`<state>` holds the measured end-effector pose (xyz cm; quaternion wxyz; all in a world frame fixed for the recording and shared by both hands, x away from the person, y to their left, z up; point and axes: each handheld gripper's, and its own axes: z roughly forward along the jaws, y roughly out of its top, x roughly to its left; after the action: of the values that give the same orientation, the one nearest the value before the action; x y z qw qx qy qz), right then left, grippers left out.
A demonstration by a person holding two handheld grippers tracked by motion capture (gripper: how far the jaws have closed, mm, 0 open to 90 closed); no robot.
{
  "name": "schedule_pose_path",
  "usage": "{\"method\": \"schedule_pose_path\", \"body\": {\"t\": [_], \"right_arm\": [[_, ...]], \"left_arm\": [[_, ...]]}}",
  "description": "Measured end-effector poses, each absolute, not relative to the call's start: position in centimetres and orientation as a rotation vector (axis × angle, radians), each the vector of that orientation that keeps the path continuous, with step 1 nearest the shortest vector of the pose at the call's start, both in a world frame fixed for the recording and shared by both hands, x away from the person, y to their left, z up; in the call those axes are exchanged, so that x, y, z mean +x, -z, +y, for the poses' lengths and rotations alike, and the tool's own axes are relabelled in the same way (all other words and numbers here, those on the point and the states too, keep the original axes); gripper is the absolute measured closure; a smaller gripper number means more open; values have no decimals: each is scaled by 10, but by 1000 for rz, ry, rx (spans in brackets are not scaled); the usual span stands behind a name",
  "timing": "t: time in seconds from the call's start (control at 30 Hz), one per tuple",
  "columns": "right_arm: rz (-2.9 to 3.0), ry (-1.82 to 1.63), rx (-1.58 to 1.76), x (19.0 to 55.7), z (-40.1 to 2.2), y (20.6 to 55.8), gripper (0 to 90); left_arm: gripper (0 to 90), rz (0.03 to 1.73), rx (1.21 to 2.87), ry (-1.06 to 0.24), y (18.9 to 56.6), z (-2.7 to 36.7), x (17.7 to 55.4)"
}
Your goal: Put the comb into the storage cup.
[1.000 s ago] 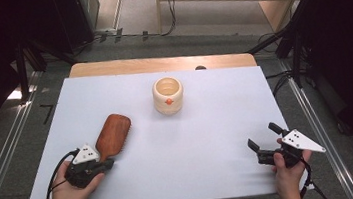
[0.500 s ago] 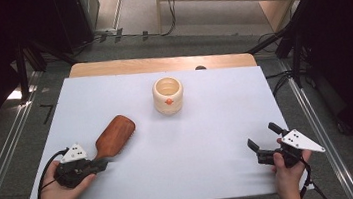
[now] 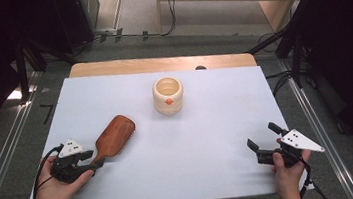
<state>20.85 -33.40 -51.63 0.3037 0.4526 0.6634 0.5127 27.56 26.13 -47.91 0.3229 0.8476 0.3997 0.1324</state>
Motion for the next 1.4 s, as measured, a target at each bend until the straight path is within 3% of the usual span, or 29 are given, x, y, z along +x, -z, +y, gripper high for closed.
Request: {"method": "schedule_pose_path", "body": {"t": [0.47, 0.57, 0.7, 0.9, 1.4], "right_arm": [[1760, -1354, 1199, 209, -334, 517, 0], [1760, -1352, 1203, 209, -334, 517, 0], [1760, -1352, 1201, 209, -334, 517, 0], [1761, -1353, 1199, 209, -334, 517, 0], [1757, -1360, 1205, 209, -334, 516, 0]], "left_arm": [[577, 1051, 2287, -406, 490, 248, 283], [670, 1044, 2293, -405, 490, 246, 282], [711, 1049, 2269, -388, 491, 248, 282], [716, 1060, 2207, -347, 493, 254, 282], [717, 975, 2058, -460, 476, 244, 270]]}}
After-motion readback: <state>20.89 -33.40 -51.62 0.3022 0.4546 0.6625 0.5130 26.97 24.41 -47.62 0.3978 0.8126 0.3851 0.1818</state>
